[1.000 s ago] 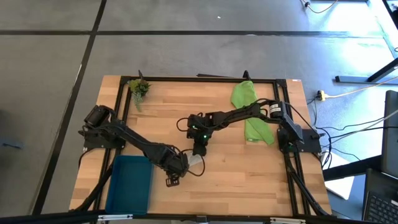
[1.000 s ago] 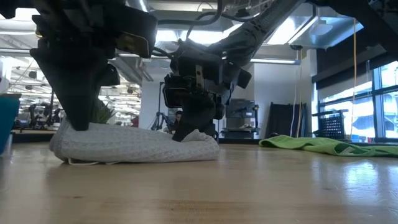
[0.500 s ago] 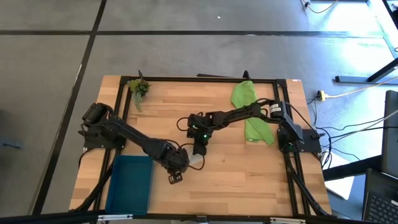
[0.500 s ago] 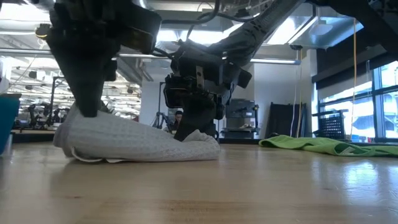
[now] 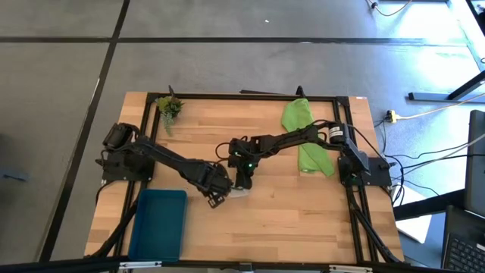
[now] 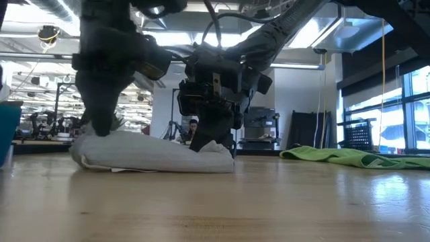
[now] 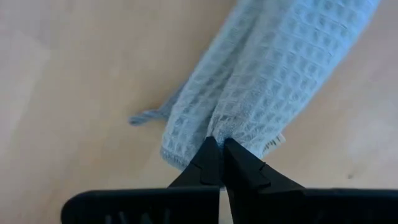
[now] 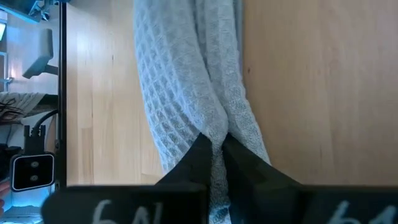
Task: Roll microfiber towels into tight, uniform cylinder then place into a basket
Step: Roll the gray towel
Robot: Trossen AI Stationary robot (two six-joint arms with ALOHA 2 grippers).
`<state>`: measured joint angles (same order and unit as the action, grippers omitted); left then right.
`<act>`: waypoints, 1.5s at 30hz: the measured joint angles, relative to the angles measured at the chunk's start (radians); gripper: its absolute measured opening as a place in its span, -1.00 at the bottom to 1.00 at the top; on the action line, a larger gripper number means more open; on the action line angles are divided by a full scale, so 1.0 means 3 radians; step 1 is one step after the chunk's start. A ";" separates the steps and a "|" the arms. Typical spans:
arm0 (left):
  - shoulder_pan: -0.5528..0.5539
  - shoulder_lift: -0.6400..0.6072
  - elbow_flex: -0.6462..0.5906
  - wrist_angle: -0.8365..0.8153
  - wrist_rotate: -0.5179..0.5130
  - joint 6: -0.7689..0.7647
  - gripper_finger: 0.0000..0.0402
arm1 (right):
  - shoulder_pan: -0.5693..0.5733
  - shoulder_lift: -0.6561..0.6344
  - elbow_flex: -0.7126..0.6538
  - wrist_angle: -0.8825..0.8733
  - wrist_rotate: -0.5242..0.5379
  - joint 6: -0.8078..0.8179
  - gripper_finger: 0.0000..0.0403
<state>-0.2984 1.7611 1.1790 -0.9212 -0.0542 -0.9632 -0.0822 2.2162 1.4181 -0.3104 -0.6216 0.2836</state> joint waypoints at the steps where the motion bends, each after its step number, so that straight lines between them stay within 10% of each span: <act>1: 0.0027 -0.0001 0.0000 -0.0019 -0.0015 0.0001 -1.00 | 0.0000 0.0000 0.0000 -0.0003 0.0000 0.0000 -0.89; 45: 0.0265 -0.0022 -0.0642 0.0528 -0.0324 0.0107 -1.00 | 0.0000 0.0009 -0.0009 0.0246 -0.0177 0.0033 -0.73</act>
<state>-0.2188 1.7546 0.9863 -0.7627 -0.1513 -0.9310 -0.0822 2.2189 1.4154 -0.2367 -0.6747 0.2935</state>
